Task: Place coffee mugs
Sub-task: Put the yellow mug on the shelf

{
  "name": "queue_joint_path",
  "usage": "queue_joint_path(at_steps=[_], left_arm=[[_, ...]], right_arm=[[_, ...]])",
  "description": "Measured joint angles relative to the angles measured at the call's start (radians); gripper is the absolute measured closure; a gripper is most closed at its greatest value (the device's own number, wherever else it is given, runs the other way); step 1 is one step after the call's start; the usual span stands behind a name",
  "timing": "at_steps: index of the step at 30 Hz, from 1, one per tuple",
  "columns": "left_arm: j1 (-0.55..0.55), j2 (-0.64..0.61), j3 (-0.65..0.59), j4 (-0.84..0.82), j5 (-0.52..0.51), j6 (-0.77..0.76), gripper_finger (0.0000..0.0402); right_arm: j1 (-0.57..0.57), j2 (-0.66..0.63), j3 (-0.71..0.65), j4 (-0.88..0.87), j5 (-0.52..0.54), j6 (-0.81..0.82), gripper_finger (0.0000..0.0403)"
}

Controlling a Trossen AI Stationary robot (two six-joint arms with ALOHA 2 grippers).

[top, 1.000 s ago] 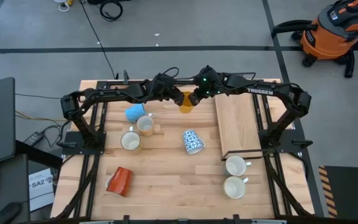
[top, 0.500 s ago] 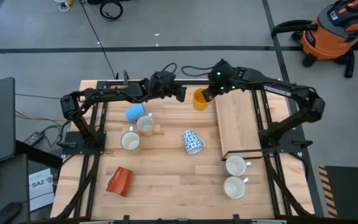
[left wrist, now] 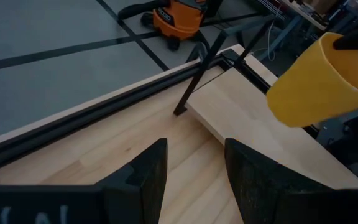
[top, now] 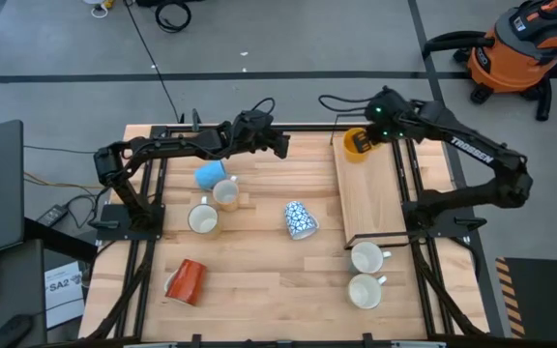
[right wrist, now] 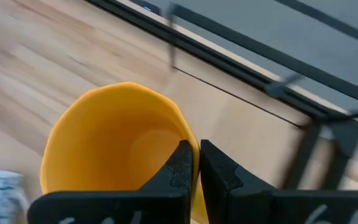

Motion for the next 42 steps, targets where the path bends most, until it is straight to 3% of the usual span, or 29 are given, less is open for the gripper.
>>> queue_joint_path(at_steps=[12,18,29,42], left_arm=[[0.000,-0.001,0.000,-0.009,0.000,0.001,0.0235],[0.000,-0.001,0.000,-0.015,0.000,0.001,0.0235],[0.000,-0.001,0.001,-0.018,0.000,0.002,0.0235],[0.000,-0.001,0.001,-0.022,0.000,0.001,0.0235]], right_arm=[[-0.105,-0.008,-0.015,-0.089,0.190,-0.036,0.0383],[-0.191,-0.007,-0.104,0.000,0.181,-0.077,0.0383],[-0.191,-0.005,-0.121,0.084,0.215,-0.009,0.0383],[-0.165,0.041,-0.221,0.173,0.346,0.058,0.0383]])
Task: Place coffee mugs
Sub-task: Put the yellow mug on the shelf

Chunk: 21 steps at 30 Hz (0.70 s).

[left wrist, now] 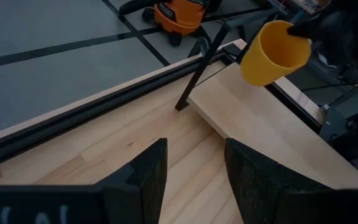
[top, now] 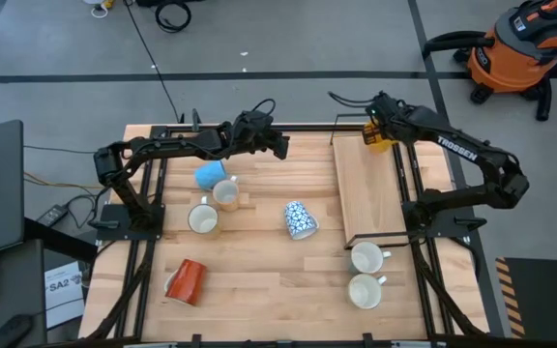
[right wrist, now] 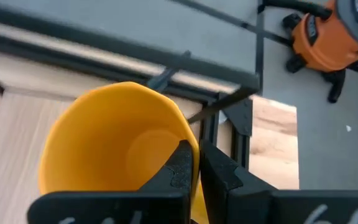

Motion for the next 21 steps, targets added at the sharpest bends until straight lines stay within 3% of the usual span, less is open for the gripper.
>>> queue_joint_path(at_steps=[21], left_arm=[[0.000,0.000,0.001,0.000,0.000,0.000,0.0235]], right_arm=[[-0.002,-0.001,-0.082,0.096,-0.012,0.037,0.0367]])
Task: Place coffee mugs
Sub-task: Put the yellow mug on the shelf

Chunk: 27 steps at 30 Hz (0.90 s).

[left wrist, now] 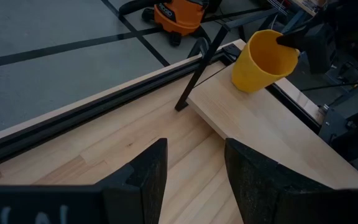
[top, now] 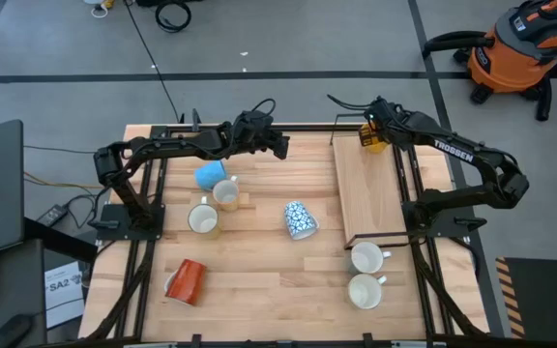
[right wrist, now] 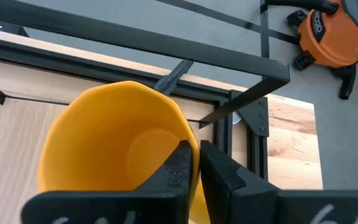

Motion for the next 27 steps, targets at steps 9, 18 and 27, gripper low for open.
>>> queue_joint_path(at_steps=[9,18,27], left_arm=[[0.000,0.000,0.000,0.000,0.000,0.000,0.0235],[0.000,0.000,0.000,0.000,0.000,0.000,0.0235],[0.000,0.000,0.000,0.000,0.000,0.000,0.0235]], right_arm=[[0.000,0.000,0.000,0.001,0.004,-0.003,0.0354],[0.000,0.000,0.000,0.004,0.005,0.000,0.0328],[0.000,0.000,0.000,0.003,0.005,0.000,0.0283]])
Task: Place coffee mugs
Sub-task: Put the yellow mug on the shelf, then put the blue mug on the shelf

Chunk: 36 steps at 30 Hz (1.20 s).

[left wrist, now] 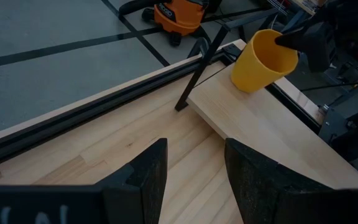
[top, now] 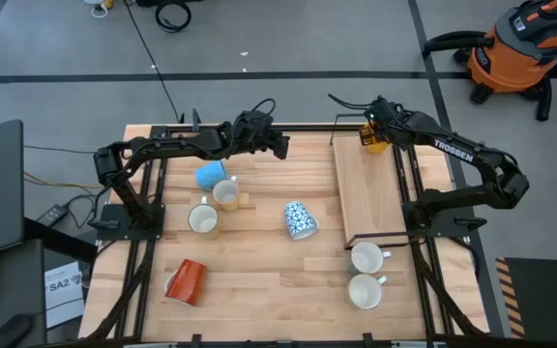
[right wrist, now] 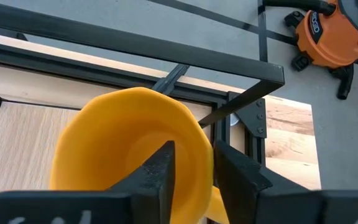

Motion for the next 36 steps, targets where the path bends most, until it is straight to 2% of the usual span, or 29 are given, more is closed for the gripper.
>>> queue_joint_path(at_steps=[5,32,36], left_arm=[[0.000,0.000,0.000,0.000,0.000,0.000,0.0235],[0.000,0.000,0.000,0.000,0.000,0.000,0.0235],[0.000,0.000,0.000,0.000,0.000,0.050,0.0235]], right_arm=[[0.000,0.000,0.000,0.000,0.000,0.000,0.0271],[0.000,0.000,0.000,0.067,0.047,0.027,0.0270],[0.000,0.000,0.000,0.067,0.045,0.026,0.0270]])
